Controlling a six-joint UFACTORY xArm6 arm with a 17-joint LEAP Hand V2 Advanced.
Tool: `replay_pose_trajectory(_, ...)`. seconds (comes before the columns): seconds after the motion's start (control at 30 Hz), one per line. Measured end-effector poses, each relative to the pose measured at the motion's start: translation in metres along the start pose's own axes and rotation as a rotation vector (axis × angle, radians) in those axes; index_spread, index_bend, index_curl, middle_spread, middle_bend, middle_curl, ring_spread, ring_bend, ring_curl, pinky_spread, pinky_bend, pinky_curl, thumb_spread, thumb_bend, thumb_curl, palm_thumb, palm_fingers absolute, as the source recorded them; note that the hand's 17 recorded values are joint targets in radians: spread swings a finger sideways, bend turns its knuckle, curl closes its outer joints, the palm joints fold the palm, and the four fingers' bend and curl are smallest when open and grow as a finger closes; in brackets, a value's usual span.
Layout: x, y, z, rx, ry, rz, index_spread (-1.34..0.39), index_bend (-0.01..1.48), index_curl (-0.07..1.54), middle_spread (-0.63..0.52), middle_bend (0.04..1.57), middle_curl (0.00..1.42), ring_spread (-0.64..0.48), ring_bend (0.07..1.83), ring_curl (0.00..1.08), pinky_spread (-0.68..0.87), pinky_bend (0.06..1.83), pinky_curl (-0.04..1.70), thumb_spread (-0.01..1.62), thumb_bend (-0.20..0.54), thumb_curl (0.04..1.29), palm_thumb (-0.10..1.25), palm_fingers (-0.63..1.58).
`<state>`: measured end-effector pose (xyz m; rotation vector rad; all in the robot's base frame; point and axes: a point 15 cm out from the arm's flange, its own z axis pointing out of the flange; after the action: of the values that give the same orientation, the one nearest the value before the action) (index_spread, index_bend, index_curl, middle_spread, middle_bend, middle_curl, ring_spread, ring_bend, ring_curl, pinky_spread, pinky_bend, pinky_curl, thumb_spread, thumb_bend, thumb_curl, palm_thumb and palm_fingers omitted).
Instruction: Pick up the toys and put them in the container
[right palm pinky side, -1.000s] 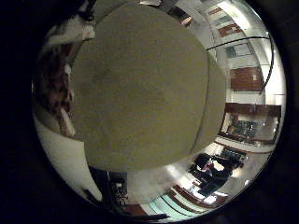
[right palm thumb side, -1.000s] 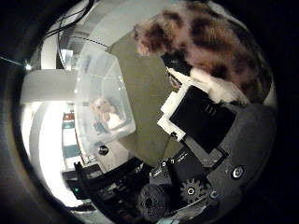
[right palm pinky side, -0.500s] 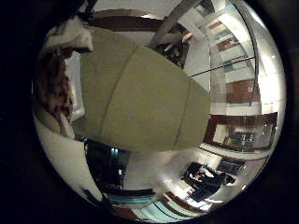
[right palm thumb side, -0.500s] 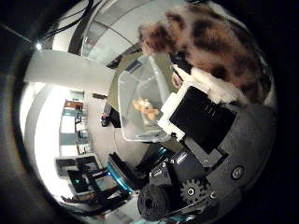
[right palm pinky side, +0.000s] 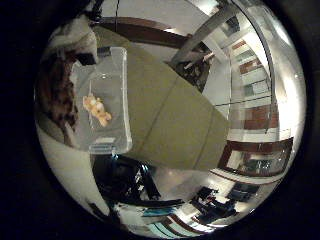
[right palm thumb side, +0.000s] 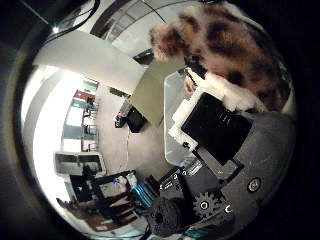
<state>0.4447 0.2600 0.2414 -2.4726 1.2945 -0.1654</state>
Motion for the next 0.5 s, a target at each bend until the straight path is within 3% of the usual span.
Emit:
replay_pose_trajectory(0.07, -0.007, -0.009, 0.004, 0.035, 0.001, 0.000, -0.26, 1.03, 0.77, -0.12, 1.31, 0.65, -0.19, 1.42, 0.60, -0.21, 1.41, 0.68, 0.93, -0.041, 0.72, 0.93, 1.07)
replay_pose_trajectory(0.2, -0.007, -0.018, 0.015, 0.072, 0.008, 0.004, -0.33, 0.74, 0.74, -0.17, 1.17, 0.63, -0.22, 1.35, 0.57, -0.32, 1.31, 0.64, 0.90, -0.036, 0.66, 0.84, 0.74)
replay_pose_trajectory(0.23, -0.008, -0.018, 0.017, 0.069, 0.008, 0.004, -0.35, 0.64, 0.72, -0.18, 1.11, 0.62, -0.23, 1.35, 0.58, -0.33, 1.29, 0.64, 0.92, -0.028, 0.64, 0.84, 0.58)
replay_pose_trajectory(0.3, -0.007, -0.014, 0.025, 0.054, 0.008, 0.002, -0.38, 0.58, 0.68, -0.19, 1.06, 0.61, -0.21, 1.30, 0.56, -0.30, 1.17, 0.62, 0.96, -0.025, 0.61, 0.83, 0.36)
replay_pose_trajectory(0.37, -0.008, -0.012, 0.031, 0.043, 0.007, 0.001, -0.40, 0.61, 0.65, -0.18, 0.96, 0.57, -0.19, 1.14, 0.50, -0.16, 1.03, 0.56, 1.02, -0.029, 0.58, 0.80, 0.11)
replay_pose_trajectory(0.43, -0.008, -0.009, 0.035, 0.030, 0.007, -0.003, -0.42, 0.63, 0.60, -0.10, 0.78, 0.49, -0.07, 0.90, 0.41, 0.10, 0.94, 0.50, 1.07, -0.034, 0.54, 0.74, -0.07)
replay_pose_trajectory(0.5, -0.007, -0.005, 0.038, 0.015, 0.009, -0.015, -0.43, 0.57, 0.54, -0.05, 0.63, 0.42, 0.05, 0.75, 0.34, 0.25, 0.87, 0.45, 1.09, -0.027, 0.51, 0.72, -0.08)
